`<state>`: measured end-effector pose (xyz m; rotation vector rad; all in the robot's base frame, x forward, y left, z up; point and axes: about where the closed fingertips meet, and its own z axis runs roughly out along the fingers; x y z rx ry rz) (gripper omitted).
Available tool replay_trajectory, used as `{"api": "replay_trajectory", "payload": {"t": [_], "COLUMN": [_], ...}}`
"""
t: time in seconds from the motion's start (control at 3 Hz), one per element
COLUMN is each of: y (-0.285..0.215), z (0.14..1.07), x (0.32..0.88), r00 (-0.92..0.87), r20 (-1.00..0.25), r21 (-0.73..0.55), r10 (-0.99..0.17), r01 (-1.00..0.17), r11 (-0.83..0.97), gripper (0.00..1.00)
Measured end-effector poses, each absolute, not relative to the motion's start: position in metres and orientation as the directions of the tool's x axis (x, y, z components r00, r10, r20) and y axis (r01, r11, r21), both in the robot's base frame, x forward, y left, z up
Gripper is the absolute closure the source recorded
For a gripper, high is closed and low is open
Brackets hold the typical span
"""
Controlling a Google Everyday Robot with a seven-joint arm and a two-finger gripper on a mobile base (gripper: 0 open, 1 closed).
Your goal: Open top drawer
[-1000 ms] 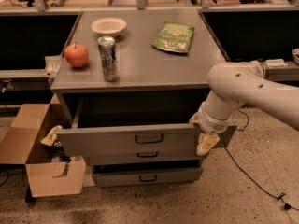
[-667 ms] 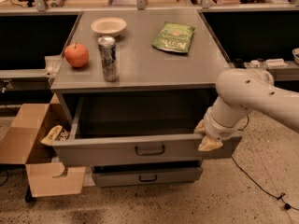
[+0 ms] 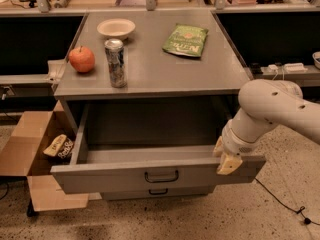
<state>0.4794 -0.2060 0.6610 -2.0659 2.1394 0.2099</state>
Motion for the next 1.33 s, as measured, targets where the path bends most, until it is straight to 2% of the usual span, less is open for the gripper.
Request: {"api": "replay_trajectory", "payload": {"t": [0.33, 1.33], "y": [-0.2060, -0.2060], "z": [0.6610, 0.6609], "x": [0.4794, 0.4793], "r00": [-0.033, -0.033], "r20": [-0.211, -0.211], "r21": [-0.010, -0.010], "r10": [-0.977, -0.977], "r01": [-0.999, -0.999], "r11": [0.036, 0.036], "gripper": [0.82, 0.10]}}
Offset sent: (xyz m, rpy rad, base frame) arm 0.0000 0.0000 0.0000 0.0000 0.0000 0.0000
